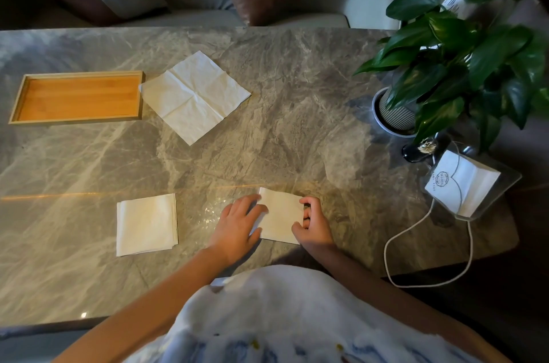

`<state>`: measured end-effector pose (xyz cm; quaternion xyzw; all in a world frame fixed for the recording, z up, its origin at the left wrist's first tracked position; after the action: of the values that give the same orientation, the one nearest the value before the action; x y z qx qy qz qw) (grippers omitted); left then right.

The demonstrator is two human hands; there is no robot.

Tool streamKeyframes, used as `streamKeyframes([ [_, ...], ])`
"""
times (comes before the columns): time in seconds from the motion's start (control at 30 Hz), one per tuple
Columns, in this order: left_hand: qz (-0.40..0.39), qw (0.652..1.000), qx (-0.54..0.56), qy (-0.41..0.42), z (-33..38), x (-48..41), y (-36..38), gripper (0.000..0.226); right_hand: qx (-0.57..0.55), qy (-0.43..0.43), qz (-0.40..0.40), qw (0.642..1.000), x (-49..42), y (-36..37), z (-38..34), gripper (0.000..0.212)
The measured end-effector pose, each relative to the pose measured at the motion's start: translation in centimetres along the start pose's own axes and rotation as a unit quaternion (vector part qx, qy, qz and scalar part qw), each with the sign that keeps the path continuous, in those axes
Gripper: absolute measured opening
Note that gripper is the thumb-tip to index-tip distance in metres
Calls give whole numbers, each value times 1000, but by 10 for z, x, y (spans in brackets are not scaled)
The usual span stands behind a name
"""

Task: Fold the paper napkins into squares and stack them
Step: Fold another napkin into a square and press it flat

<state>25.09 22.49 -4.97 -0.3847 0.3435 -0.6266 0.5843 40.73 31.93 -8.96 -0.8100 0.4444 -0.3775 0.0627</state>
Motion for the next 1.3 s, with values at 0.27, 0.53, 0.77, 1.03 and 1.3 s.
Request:
streamKeyframes([
  [0.27,-123,987,-92,35,-1,-4,28,56,5,-7,5,1000,3,0,-3,48],
  [0.53,-163,979,-117,46,-6,-4,41,57,53,-25,17,998,10,-2,-10,50],
  [0.77,-155,980,-117,51,-7,-5,43,59,432,-182,23,883,12,12,-35,75],
  [1.03,-109,990,-86,13,-16,8,31,62,453,-107,-18,885,-4,-5,3,87],
  [1.3,10,986,109,-123,-11,1,13,59,445,-101,-8,890,-2,-10,8,90],
])
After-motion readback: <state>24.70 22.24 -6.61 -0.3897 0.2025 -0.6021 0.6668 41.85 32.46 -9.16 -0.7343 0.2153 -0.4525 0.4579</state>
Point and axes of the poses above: each hand's wrist, its own x-axis away from the middle knuckle, its own y-axis out of the palm, z = x × y, the point moved 6 cm from there along -x, towards the middle knuckle, and after that the axes turned 10 degrees about y, right-handed, at the moved point
